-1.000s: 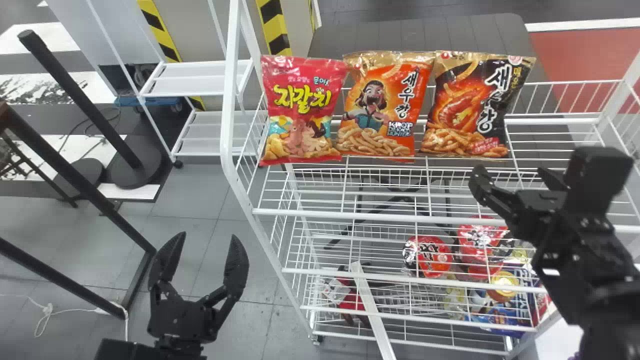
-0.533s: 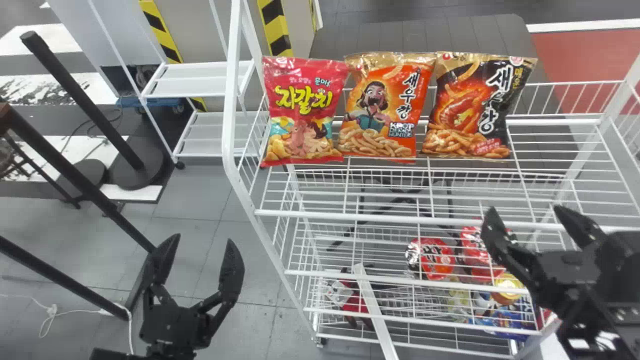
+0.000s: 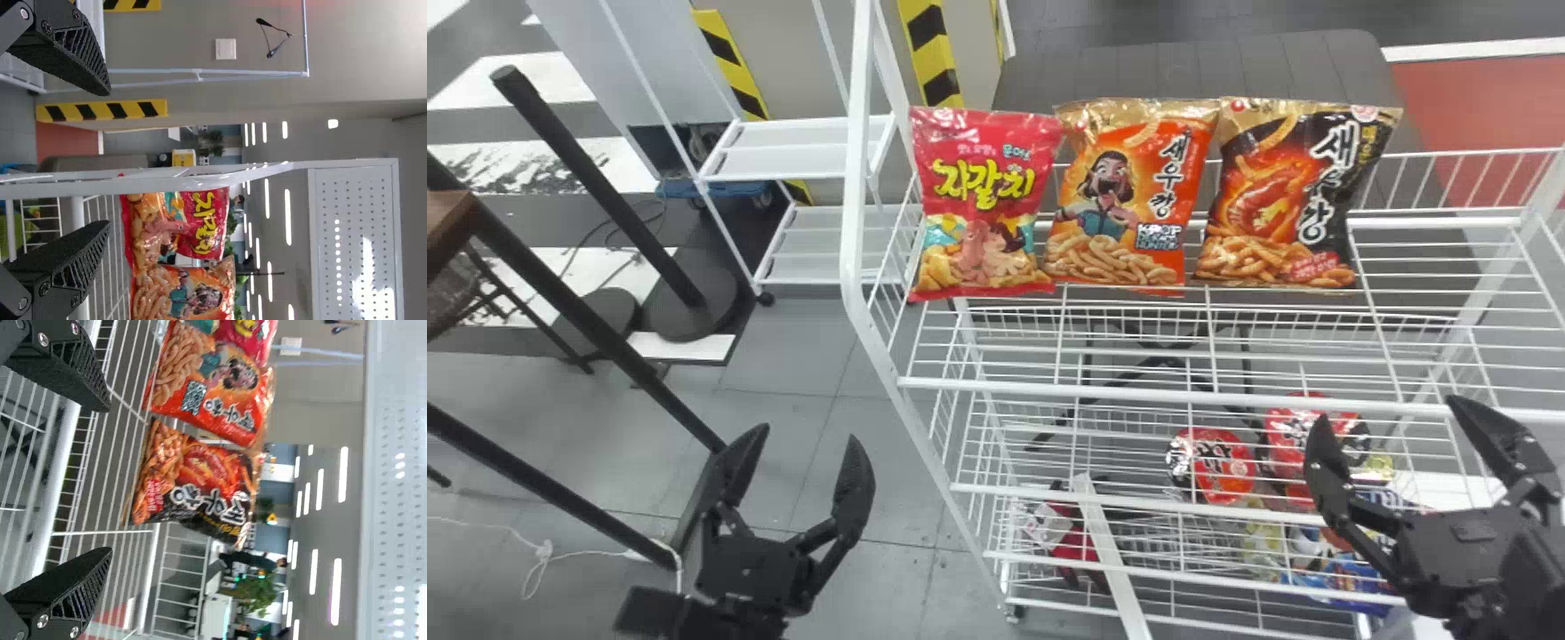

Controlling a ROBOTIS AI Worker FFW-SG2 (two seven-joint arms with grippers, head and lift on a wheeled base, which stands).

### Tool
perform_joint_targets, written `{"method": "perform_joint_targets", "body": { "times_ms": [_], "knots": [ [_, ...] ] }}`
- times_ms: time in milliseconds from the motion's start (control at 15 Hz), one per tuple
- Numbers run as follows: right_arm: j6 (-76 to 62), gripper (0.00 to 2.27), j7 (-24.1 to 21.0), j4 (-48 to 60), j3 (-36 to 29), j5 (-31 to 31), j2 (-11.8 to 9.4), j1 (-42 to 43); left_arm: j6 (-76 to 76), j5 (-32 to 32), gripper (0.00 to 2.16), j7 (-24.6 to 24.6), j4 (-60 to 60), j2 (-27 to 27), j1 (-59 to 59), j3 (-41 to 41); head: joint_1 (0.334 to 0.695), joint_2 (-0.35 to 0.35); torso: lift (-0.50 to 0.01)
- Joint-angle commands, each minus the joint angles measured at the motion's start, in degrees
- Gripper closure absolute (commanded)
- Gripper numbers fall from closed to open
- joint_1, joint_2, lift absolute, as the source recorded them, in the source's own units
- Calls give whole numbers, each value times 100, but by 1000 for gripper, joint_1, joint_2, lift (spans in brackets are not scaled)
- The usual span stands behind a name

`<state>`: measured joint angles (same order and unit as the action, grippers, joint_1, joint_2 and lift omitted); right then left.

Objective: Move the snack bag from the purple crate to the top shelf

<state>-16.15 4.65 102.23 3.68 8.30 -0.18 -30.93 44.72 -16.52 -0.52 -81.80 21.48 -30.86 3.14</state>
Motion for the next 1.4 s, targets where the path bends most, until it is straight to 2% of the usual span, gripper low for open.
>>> {"method": "perform_joint_targets", "body": {
  "times_ms": [0,733,1333],
  "knots": [
    [-129,56,1,-63,98,85,23,-9,-21,26,134,-1,-12,5,10,-6,695,246,0],
    [-6,60,-34,-71,309,128,23,-44,-92,-36,134,-53,24,207,63,29,695,302,0],
    [170,63,-95,113,371,128,23,-167,-92,-177,134,-97,15,392,45,126,695,315,0]
  ]
}}
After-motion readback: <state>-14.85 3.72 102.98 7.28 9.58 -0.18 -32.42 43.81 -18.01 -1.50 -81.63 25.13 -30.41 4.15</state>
